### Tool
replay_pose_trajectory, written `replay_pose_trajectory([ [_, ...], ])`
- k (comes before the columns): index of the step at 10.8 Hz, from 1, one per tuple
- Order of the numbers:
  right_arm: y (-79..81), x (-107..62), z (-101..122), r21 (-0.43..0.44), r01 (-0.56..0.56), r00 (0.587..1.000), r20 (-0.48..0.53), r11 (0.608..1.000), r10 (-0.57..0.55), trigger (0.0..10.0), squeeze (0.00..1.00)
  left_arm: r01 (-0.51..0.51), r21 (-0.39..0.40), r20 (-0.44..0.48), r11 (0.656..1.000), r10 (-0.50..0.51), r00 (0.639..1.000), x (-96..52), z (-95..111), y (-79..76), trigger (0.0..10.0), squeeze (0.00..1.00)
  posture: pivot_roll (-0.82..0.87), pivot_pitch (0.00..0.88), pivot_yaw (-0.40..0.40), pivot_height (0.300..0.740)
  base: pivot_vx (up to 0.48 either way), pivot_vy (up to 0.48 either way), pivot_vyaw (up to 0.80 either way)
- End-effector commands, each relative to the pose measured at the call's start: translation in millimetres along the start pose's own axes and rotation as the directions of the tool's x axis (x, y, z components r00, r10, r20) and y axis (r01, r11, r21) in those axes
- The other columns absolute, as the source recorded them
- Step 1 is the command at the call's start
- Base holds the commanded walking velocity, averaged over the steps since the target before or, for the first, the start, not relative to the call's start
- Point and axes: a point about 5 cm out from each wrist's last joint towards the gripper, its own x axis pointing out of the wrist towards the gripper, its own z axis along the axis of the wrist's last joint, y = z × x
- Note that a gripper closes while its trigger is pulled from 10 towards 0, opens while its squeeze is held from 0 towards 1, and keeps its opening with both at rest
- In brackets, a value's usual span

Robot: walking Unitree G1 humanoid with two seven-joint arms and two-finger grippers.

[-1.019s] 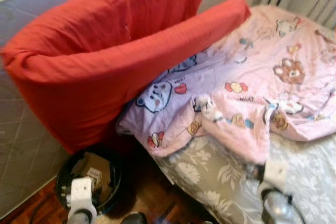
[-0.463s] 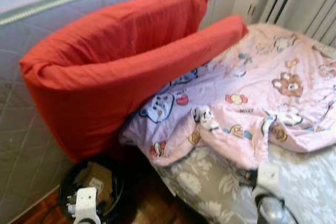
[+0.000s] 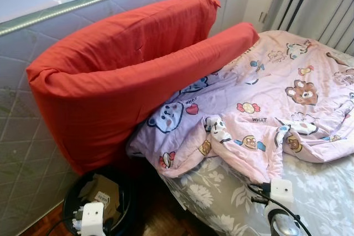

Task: Clean up the room

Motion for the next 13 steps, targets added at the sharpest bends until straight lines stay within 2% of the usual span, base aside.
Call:
replay_pose_trajectory([
  [1,2.3,0.4,1.1,0.002,-0.001,1.000,0.001,1.000,0.001,10.0,0.00,-0.005,0.013,-0.035,1.000,0.006,0.999,-3.6,-9.3,5.1,10.0,0.00,0.24,0.070,-0.015,0.740,0.000,0.000,0.00],
  [5,2.9,0.4,0.3,-0.006,-0.003,1.000,-0.005,1.000,0.003,10.0,0.00,-0.001,0.023,-0.036,1.000,0.002,0.999,-4.7,-11.4,4.7,10.0,0.00,0.24,0.068,-0.017,0.740,0.000,0.000,0.00],
  [13,3.6,1.6,3.7,0.003,0.003,1.000,0.003,1.000,-0.003,10.0,0.00,-0.007,0.015,-0.022,1.000,0.008,1.000,-1.9,-5.0,4.5,10.0,0.00,0.24,0.085,-0.014,0.740,0.000,-0.239,0.00],
])
